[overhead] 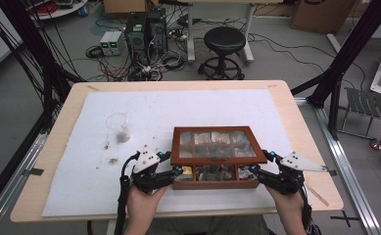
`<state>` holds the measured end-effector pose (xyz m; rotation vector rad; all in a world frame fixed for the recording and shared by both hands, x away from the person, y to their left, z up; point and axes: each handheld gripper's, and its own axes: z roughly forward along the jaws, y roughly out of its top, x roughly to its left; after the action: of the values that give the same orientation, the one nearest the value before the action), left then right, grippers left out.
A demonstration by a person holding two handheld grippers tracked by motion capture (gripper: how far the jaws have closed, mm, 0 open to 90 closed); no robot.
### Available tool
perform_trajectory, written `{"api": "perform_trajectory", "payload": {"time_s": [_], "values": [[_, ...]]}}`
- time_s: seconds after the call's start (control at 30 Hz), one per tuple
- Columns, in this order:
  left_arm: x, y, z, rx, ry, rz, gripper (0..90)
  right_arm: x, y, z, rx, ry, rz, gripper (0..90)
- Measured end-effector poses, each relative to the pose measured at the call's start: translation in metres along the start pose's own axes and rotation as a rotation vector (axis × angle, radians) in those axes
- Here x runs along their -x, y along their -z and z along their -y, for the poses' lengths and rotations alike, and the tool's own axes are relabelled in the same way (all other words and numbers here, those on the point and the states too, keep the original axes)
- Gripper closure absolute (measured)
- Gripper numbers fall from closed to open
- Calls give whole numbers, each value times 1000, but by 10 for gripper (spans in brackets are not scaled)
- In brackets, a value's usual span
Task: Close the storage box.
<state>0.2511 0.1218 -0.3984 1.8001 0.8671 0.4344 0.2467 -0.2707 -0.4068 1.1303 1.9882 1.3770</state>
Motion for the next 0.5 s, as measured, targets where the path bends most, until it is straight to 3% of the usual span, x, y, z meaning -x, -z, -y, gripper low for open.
{"api": "perform_trajectory", "payload": {"time_s": [0.5], "values": [[12, 1, 20, -65, -19, -7, 416, -8, 6, 24, -52, 18, -4, 399]]}}
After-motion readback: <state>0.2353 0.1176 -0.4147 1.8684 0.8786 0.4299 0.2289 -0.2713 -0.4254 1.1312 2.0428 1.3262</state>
